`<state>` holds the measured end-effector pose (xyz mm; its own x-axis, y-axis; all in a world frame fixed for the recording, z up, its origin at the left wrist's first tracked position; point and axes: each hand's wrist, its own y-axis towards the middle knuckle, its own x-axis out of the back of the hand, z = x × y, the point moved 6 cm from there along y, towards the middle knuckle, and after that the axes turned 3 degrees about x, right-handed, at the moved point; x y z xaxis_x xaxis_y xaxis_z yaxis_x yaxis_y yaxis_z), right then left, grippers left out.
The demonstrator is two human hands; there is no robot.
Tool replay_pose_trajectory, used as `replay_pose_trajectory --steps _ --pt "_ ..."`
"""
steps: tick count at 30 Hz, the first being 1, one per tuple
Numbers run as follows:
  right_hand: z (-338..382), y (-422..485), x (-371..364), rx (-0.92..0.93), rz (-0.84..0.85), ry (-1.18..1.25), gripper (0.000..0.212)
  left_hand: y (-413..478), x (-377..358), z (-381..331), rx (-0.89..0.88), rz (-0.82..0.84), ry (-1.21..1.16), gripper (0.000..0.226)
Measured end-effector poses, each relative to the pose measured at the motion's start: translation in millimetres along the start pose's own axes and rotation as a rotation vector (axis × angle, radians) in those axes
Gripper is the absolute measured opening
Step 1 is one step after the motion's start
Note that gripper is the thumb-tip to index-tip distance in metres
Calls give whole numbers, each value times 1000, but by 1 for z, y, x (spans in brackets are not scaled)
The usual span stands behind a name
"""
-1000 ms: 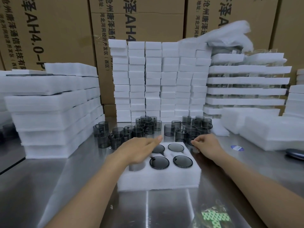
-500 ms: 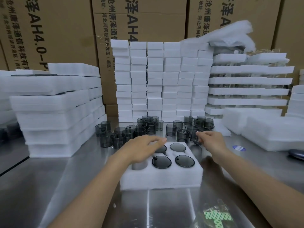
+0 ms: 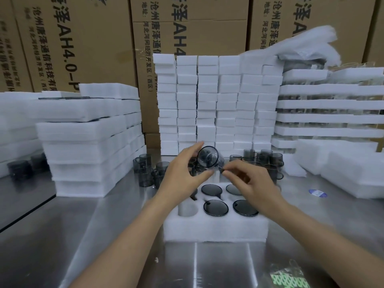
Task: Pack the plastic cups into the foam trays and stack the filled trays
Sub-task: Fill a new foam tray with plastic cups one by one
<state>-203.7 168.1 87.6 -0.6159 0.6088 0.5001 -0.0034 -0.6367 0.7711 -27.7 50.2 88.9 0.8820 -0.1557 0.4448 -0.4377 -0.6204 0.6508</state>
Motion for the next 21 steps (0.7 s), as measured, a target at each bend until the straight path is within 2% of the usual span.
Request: replay_pose_trajectory --steps 3,7,10,14,21 --pt "0 2 5 22 -21 -24 6 -2 6 -12 -83 -79 25 66" --pt "-5 0 3 27 14 -71 7 -7 12 -33 -283 -172 145 61" --pt "-6 -1 5 16 -47 -51 22 -12 19 -45 -408 -278 175 63" --pt "-9 -1 6 18 -66 -49 40 -13 29 -45 -406 -408 111 69" --pt "-12 -1 4 32 -49 -66 48 -12 35 -39 -280 -473 -95 64"
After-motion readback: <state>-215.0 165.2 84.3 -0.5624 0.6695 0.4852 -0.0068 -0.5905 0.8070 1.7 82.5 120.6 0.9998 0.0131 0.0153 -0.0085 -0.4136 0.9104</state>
